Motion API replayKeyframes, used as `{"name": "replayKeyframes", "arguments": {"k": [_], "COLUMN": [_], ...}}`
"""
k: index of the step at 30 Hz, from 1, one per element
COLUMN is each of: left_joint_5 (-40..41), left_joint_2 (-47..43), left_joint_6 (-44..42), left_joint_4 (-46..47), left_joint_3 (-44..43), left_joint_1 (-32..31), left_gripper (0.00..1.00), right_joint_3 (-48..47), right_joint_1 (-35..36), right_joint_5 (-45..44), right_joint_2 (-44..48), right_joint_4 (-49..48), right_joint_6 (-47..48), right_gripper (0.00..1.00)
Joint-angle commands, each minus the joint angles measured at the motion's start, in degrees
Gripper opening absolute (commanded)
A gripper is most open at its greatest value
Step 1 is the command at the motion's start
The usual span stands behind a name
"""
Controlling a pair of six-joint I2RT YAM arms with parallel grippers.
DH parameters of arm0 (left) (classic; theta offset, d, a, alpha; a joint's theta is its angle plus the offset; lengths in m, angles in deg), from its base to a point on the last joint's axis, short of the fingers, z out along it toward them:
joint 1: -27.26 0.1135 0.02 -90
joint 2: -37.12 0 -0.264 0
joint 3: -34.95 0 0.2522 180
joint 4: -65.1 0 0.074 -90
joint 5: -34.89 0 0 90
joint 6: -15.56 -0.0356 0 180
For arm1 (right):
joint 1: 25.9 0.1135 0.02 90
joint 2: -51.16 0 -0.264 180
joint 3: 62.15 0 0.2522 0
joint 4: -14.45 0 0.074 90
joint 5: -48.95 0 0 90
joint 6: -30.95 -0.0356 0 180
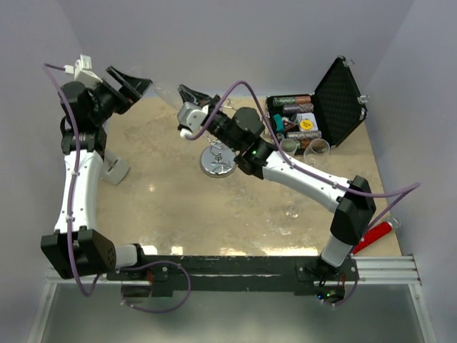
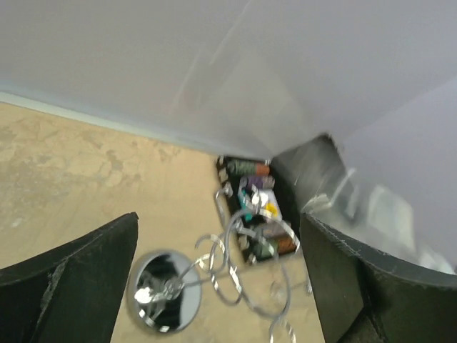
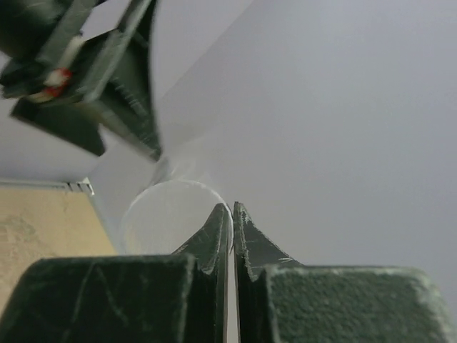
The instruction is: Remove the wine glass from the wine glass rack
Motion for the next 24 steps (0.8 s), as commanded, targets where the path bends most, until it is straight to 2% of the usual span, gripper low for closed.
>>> {"name": "replayKeyframes", "arguments": {"k": [1, 4, 8, 10, 12, 15, 17, 19, 24], "left_joint_5": [-9.90, -9.91, -7.28, -2.90, 4.82, 18.53, 24.35, 27.00, 26.23], "left_joint_2": [-10.70, -18.00, -26.53, -29.00, -29.36, -29.01, -28.92, -29.10, -31.28], "left_joint_6": [-22.04, -31.99, -40.08, -43.25, -46.76, -52.21, -54.59, -55.65, -54.87], "left_joint_4": [-0.93, -5.68, -11.13, -13.42, -14.04, -9.06, -3.52, 2.71, 6.08], "left_joint_3": [7.58, 11.02, 11.29, 10.15, 8.66, 8.03, 9.08, 10.49, 12.86], "left_joint_1": [-0.23, -0.14, -0.14, -0.14, -0.14, -0.14, -0.14, -0.14, -0.14], "left_gripper": [1.00, 1.00, 1.00, 1.00, 1.00, 1.00, 1.00, 1.00, 1.00], "right_joint_3": [-9.34, -14.17, -19.45, -22.61, -26.56, -28.95, -30.52, -30.97, -32.92], "right_joint_1": [-0.52, -0.61, -1.23, -1.23, -1.23, -1.23, -1.23, -1.23, -1.23], "right_joint_5": [-2.93, -4.16, -3.74, -2.16, -1.45, 3.11, 6.79, 7.44, 14.88], "right_joint_2": [2.09, 0.86, 0.24, 0.76, 1.46, 4.88, 7.26, 8.76, 12.27], "right_joint_4": [4.40, 11.08, 21.00, 27.06, 34.36, 47.53, 57.99, 68.09, 88.06], "right_joint_6": [-3.39, -4.54, -5.68, -6.38, -7.78, -8.24, -6.30, -6.82, -6.13], "right_gripper": [0.00, 0.00, 0.00, 0.00, 0.00, 0.00, 0.00, 0.00, 0.00]}}
